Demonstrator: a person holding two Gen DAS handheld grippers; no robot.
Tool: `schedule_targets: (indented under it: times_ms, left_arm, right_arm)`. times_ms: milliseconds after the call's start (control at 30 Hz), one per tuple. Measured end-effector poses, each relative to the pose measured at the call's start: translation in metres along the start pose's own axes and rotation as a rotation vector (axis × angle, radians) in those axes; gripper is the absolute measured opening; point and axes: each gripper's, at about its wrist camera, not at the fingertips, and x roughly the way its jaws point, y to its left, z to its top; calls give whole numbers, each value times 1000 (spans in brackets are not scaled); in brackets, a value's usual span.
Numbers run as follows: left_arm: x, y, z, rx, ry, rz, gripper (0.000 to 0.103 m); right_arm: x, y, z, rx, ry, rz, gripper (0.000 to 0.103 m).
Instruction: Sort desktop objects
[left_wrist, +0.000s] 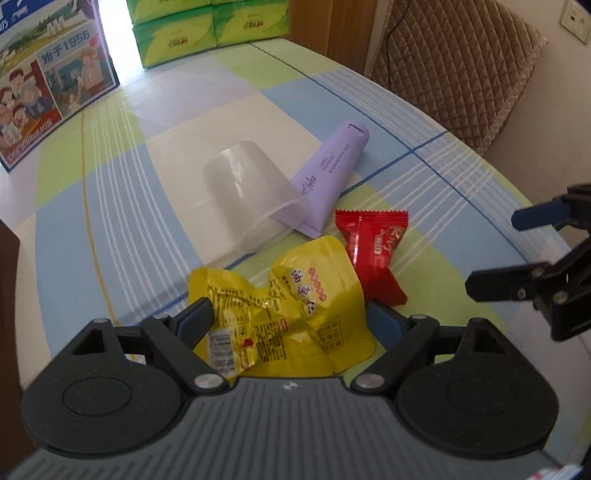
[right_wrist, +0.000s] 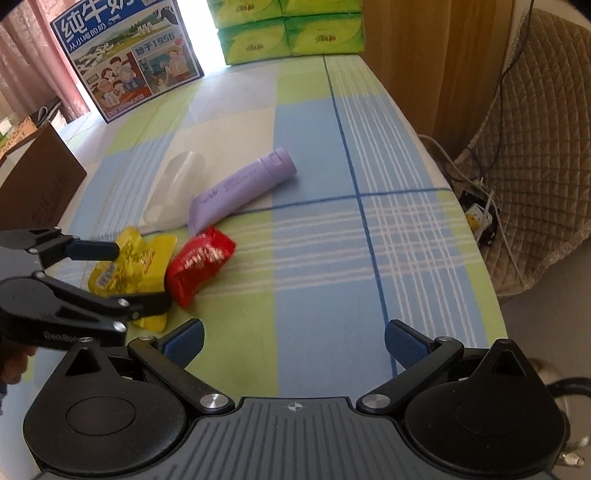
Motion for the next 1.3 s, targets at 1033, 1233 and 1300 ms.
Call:
schedule_targets:
  times_ms: [1033, 1233, 1300]
  left_arm:
    - [-10, 49, -6, 168, -8, 41, 79]
    - [1, 45, -2, 278, -11, -29, 82]
    - [1, 44, -2, 265, 5, -60, 81]
  right_arm:
    - [29, 23, 14, 2, 26, 81, 101]
    - [25, 16, 10, 11, 32, 67, 101]
    - [23, 13, 8, 15, 31, 63, 101]
